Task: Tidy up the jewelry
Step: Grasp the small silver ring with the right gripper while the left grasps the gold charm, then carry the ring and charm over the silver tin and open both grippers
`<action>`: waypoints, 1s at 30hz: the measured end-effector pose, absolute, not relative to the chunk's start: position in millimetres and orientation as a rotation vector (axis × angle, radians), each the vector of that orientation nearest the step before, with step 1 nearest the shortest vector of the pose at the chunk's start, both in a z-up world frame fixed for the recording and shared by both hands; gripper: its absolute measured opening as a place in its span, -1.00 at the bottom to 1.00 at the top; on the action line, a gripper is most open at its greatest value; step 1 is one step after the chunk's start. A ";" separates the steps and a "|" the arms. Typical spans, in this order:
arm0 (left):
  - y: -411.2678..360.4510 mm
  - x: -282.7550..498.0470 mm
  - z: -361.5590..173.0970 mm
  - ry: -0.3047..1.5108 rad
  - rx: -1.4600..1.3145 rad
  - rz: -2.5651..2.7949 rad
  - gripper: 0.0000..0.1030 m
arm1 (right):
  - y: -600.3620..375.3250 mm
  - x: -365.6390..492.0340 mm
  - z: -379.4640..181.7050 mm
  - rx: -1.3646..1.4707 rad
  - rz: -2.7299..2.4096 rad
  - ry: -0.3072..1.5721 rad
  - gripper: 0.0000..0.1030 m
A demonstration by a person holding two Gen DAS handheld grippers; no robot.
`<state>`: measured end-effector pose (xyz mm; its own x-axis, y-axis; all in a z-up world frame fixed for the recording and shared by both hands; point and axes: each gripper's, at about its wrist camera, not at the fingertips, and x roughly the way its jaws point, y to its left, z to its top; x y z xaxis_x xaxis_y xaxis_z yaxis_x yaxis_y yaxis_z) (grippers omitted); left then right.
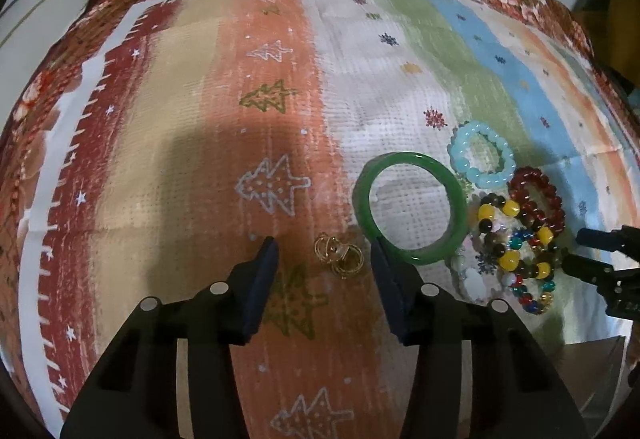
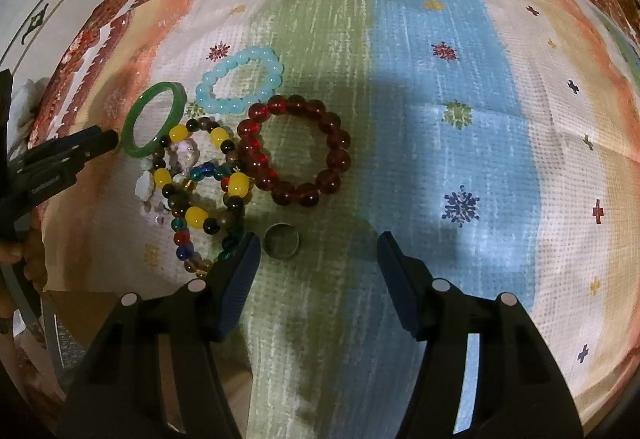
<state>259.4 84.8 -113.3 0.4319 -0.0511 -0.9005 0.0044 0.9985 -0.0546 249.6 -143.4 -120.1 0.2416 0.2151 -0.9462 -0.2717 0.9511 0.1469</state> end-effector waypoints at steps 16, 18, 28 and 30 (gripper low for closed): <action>76.9 263.6 -122.0 1.142 0.036 -0.031 -0.69 | -140.8 250.6 -124.9 -0.070 0.317 1.303 -0.59; 78.0 262.7 -121.3 1.136 0.024 -0.034 -0.69 | -140.9 250.8 -124.7 -0.060 0.324 1.303 -0.59; 75.7 250.7 -101.4 1.098 -0.007 -0.051 -0.69 | -137.7 246.2 -110.7 -0.047 0.368 1.287 -0.59; 74.6 245.8 -96.3 1.091 -0.015 -0.058 -0.69 | -136.5 244.1 -105.2 -0.043 0.375 1.277 -0.59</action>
